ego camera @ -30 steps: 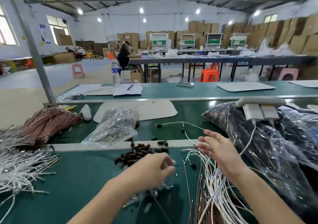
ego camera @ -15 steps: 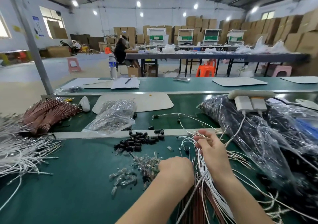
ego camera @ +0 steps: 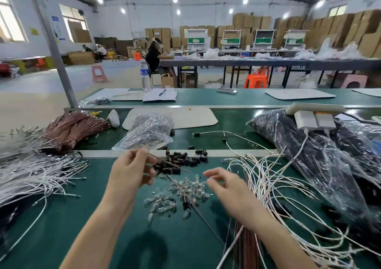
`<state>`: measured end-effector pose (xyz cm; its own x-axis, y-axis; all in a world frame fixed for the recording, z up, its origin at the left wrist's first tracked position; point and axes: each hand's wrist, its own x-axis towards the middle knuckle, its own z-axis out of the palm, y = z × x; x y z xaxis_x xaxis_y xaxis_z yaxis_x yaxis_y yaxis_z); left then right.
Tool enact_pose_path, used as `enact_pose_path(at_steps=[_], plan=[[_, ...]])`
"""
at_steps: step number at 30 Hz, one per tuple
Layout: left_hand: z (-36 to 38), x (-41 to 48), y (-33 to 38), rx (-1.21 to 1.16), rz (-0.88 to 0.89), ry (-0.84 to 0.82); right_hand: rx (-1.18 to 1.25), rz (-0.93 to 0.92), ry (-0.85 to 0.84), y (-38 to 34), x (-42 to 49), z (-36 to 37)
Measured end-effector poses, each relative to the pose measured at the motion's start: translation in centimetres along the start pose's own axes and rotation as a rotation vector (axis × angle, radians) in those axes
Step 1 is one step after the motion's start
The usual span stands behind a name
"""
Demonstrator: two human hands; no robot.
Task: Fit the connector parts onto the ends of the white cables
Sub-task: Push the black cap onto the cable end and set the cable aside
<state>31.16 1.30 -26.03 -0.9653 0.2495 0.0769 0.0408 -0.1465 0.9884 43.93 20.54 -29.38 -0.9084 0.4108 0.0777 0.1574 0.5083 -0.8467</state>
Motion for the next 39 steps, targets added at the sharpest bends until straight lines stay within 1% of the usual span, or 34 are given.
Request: enact_pose_path(at_steps=[1, 2, 4, 6, 8, 12, 16, 17, 18, 19, 21, 24, 26, 28, 31, 39], plan=[[-0.5, 0.0, -0.9, -0.058, -0.012, 0.046, -0.076, -0.020, -0.058, -0.3, -0.2, 0.8], [-0.8, -0.2, -1.9, -0.111, -0.025, 0.073, -0.176, -0.051, -0.074, -0.4, -0.4, 1.5], [-1.2, -0.5, -3.6, -0.209, -0.051, 0.107, -0.356, -0.115, -0.057, -0.5, -0.7, 2.9], [-1.2, -0.7, -4.6, -0.288, -0.074, 0.142, -0.465, -0.152, -0.060, -0.7, -0.8, 4.0], [-1.1, -0.6, -5.1, -0.315, -0.080, 0.172, -0.553, -0.164, -0.057, -0.6, -0.6, 4.8], [-0.7, -0.7, -5.5, -0.293, -0.065, 0.168, -0.559, -0.183, 0.019, 0.1, -0.3, 5.6], [-0.5, -0.9, -5.5, -0.287, -0.048, 0.162, -0.508, -0.224, 0.048, 1.2, -0.4, 5.8], [-0.4, -1.0, -5.4, -0.289, -0.046, 0.150, -0.441, -0.234, 0.077, 1.2, -0.5, 5.6], [-0.3, -1.2, -5.3, -0.293, -0.045, 0.133, -0.320, -0.222, 0.121, 1.2, -0.4, 5.4], [-0.2, -1.3, -5.3, -0.298, -0.044, 0.111, -0.153, -0.183, 0.167, 1.1, -0.3, 5.1], [-0.1, -1.6, -5.1, -0.303, -0.043, 0.062, 0.270, -0.049, 0.225, 0.8, 0.2, 4.1], [0.1, -2.0, -5.1, -0.303, -0.030, -0.014, 0.925, 0.137, 0.215, 0.4, 0.9, 2.6], [0.3, -2.2, -5.0, -0.287, -0.009, -0.054, 1.175, 0.178, 0.185, 0.3, 1.0, 2.3], [0.5, -2.4, -4.9, -0.272, 0.006, -0.076, 1.283, 0.179, 0.151, 0.2, 0.9, 2.3], [0.5, -2.4, -4.7, -0.298, 0.017, -0.070, 1.340, 0.184, 0.115, 0.1, 0.8, 2.5], [0.5, -2.5, -4.7, -0.312, 0.018, -0.033, 1.312, 0.185, 0.051, -0.3, 0.4, 2.7]])
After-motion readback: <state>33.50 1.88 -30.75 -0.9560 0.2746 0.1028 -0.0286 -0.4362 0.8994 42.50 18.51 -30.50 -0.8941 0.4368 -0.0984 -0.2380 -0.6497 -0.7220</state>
